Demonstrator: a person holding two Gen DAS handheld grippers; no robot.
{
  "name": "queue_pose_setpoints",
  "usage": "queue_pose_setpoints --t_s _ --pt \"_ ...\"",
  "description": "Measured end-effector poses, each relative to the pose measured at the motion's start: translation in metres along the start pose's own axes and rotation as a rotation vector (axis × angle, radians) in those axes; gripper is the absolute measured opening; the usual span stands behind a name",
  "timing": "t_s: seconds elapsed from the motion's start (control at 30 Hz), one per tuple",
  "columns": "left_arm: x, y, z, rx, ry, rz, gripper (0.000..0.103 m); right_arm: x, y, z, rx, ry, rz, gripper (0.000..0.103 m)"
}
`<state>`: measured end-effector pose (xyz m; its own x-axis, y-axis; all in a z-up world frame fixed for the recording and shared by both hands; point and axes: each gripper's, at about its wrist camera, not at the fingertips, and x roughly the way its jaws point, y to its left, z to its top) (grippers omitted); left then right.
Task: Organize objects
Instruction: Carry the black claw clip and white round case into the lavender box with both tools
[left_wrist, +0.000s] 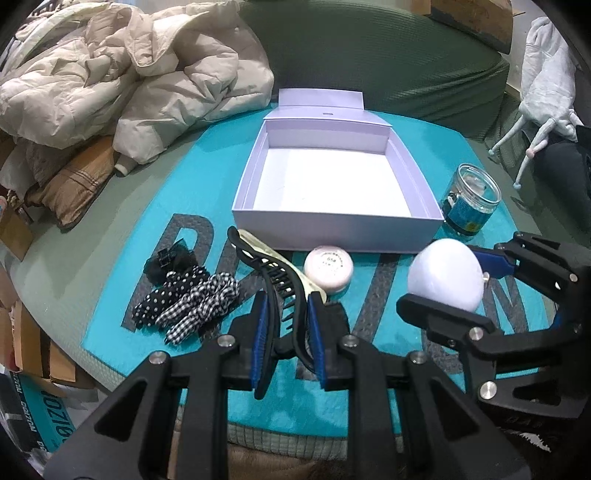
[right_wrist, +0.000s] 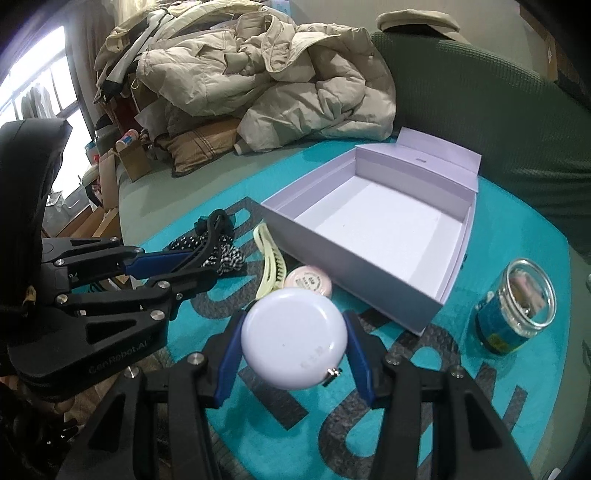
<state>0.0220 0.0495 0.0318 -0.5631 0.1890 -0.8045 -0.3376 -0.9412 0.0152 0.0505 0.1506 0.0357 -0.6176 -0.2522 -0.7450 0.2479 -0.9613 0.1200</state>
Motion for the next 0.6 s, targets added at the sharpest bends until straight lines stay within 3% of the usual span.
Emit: queue_pose_setpoints --t_s 0.6 --pt "0.053 -0.005 0.065 0.058 0.049 -0.052 0.020 0.039 -0.047 0.048 0.037 0.007 -0.025 0.052"
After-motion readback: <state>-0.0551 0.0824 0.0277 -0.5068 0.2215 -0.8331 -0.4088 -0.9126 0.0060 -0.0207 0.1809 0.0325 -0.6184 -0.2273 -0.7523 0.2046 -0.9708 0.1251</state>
